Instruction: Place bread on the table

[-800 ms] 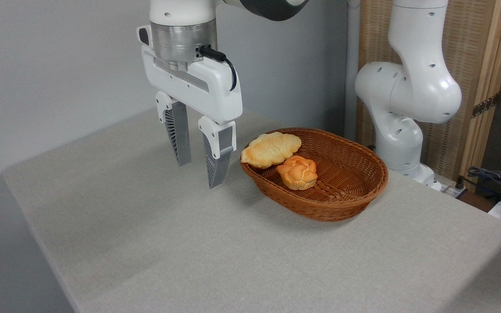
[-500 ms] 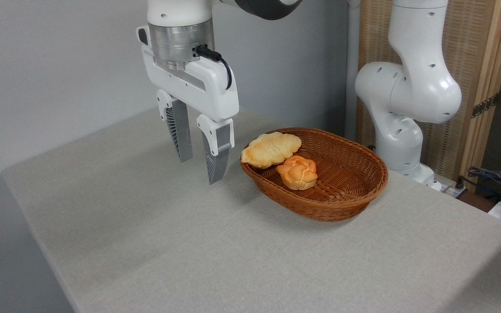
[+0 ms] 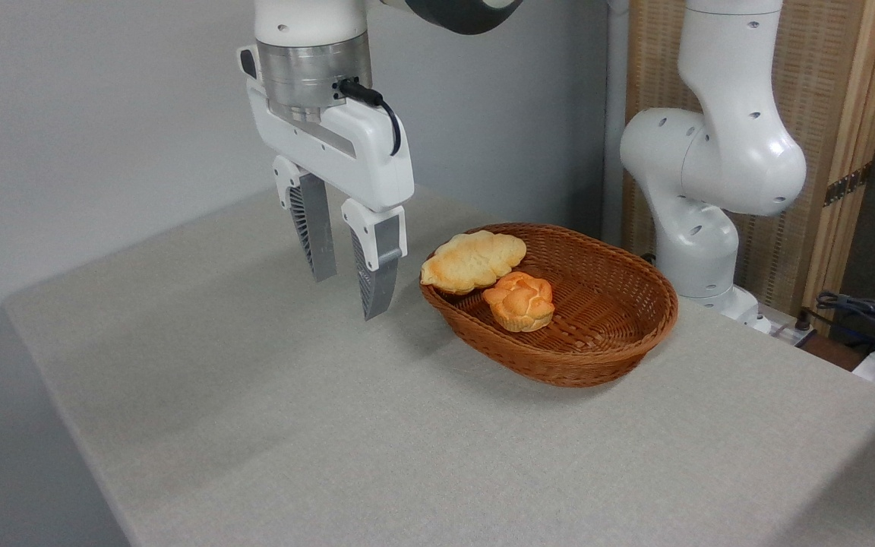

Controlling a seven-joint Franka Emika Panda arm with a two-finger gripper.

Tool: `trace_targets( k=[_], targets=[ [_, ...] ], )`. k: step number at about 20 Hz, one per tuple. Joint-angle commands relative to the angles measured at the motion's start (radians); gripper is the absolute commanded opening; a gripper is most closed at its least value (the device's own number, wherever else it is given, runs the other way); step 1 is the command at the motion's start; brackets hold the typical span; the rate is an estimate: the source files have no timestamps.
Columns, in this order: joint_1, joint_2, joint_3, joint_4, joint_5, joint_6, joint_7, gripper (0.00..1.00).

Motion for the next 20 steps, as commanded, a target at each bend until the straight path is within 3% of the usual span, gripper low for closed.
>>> trace_targets(
  k=[1, 20],
  targets=[
    [0.009, 0.007, -0.002, 0.015, -0.017, -0.022, 0.017, 1.00],
    [0.010, 0.002, 0.003, 0.017, -0.017, -0.037, 0.018, 1.00]
  ],
)
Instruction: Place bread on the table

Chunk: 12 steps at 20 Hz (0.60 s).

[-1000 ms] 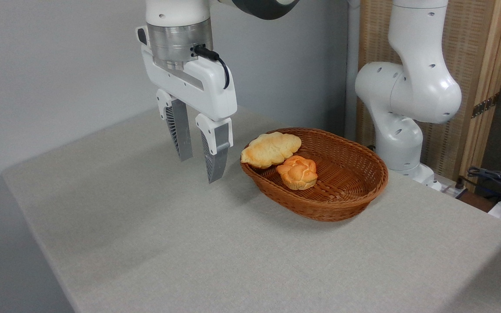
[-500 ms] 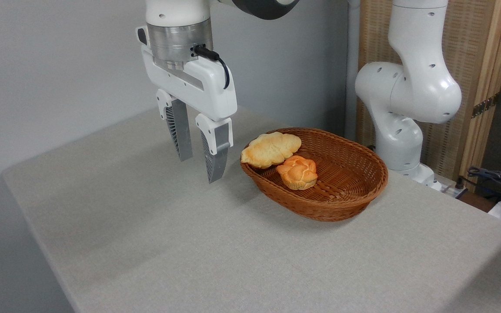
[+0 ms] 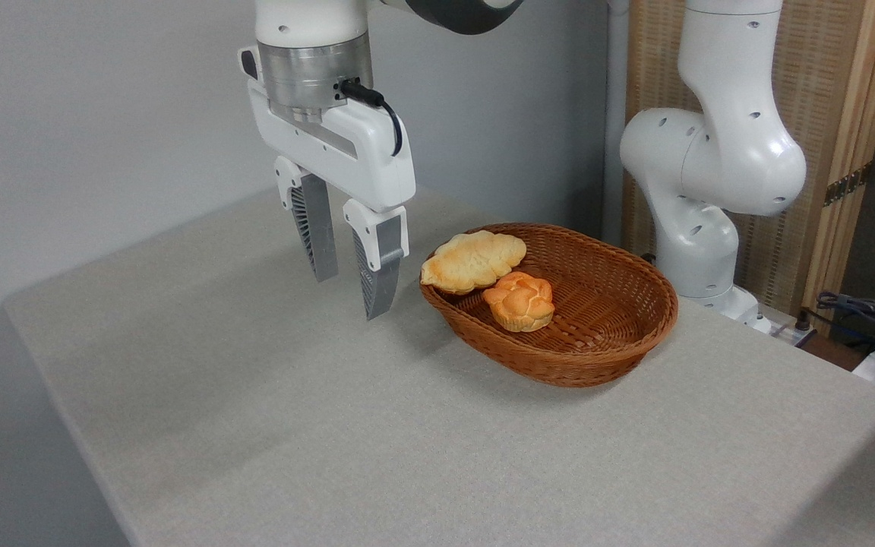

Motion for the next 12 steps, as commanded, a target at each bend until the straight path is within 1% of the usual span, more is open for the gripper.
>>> trace_targets(
  k=[1, 7, 12],
  targets=[
    [0.009, 0.002, 0.003, 0.017, -0.017, -0.031, 0.018, 1.00],
    [0.007, 0.004, 0.000, 0.015, -0.017, -0.051, 0.018, 1.00],
    [0.006, 0.004, -0.005, 0.011, -0.018, -0.114, 0.025, 1.00]
  ],
)
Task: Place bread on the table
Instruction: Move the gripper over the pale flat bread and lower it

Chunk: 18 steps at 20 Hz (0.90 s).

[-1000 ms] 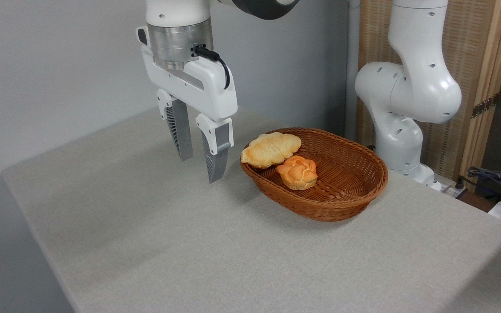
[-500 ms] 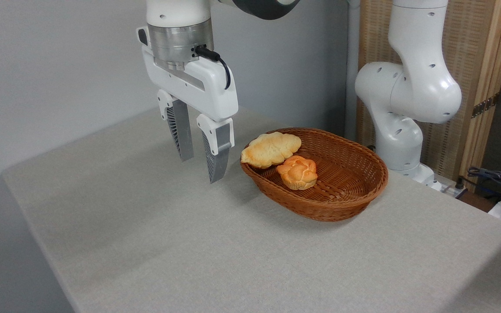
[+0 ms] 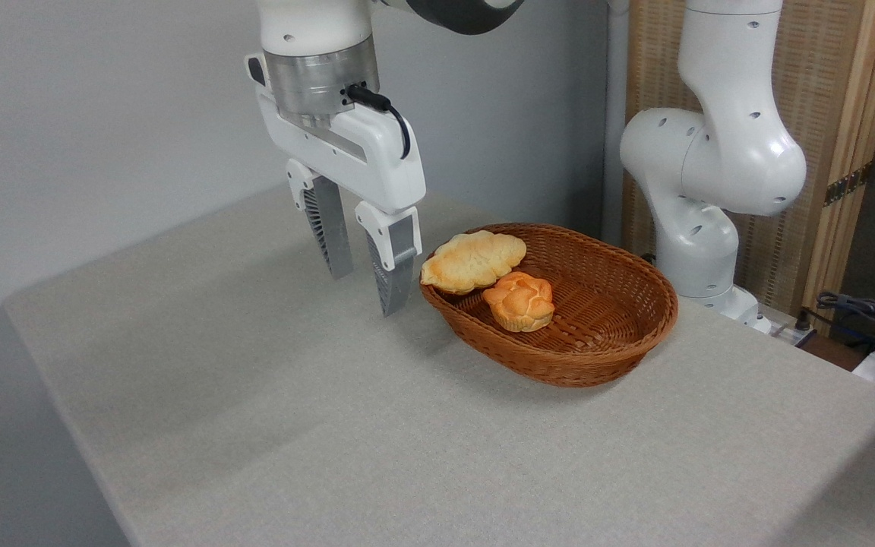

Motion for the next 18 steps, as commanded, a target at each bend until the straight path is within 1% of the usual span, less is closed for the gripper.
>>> trace_targets(
  k=[1, 3, 4, 6, 9, 11, 12, 15, 18],
  targets=[
    [-0.005, 0.002, -0.003, 0.005, -0.018, -0.055, 0.024, 1.00],
    [-0.028, -0.007, -0.003, -0.020, -0.018, -0.084, 0.022, 1.00],
    [-0.033, -0.013, -0.003, -0.031, -0.018, -0.101, 0.022, 1.00],
    [-0.071, -0.031, -0.003, -0.063, -0.018, -0.124, 0.022, 1.00],
    [-0.113, -0.103, 0.000, -0.170, -0.017, -0.127, 0.025, 1.00],
    [-0.120, -0.149, -0.002, -0.233, -0.017, -0.127, 0.053, 1.00],
    [-0.137, -0.169, 0.000, -0.264, -0.017, -0.127, 0.065, 1.00],
    [-0.176, -0.200, 0.000, -0.334, -0.017, -0.127, 0.076, 1.00],
    [-0.243, -0.206, 0.000, -0.374, -0.017, -0.127, 0.078, 1.00]
  ],
)
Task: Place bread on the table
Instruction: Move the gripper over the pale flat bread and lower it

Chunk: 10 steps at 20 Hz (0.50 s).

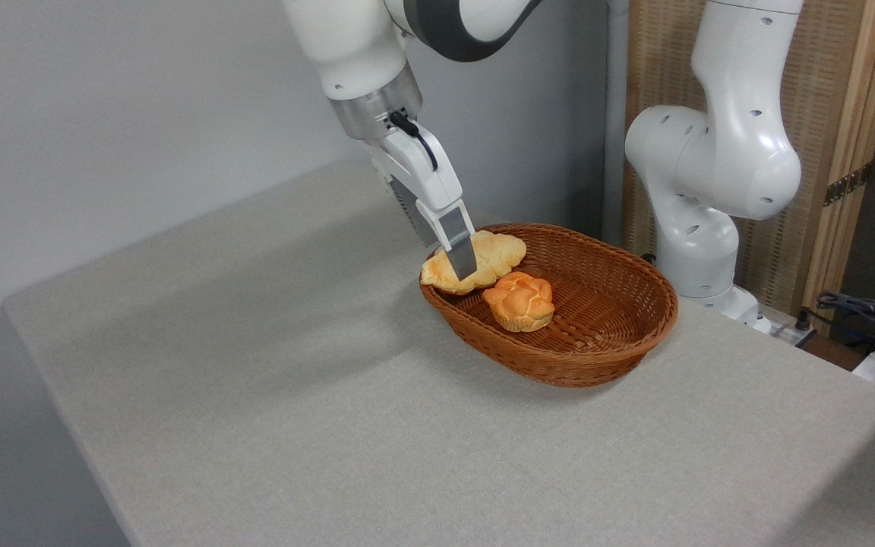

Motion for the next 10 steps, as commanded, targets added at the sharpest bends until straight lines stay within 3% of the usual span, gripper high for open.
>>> trace_targets(
  k=[1, 6, 10],
  targets=[
    [-0.080, -0.026, 0.013, -0.062, -0.013, -0.001, 0.016, 1.00],
    [-0.134, -0.025, 0.012, -0.073, -0.016, 0.010, 0.016, 1.00],
    [-0.151, -0.014, 0.012, -0.084, -0.016, 0.010, 0.016, 1.00]
  ],
)
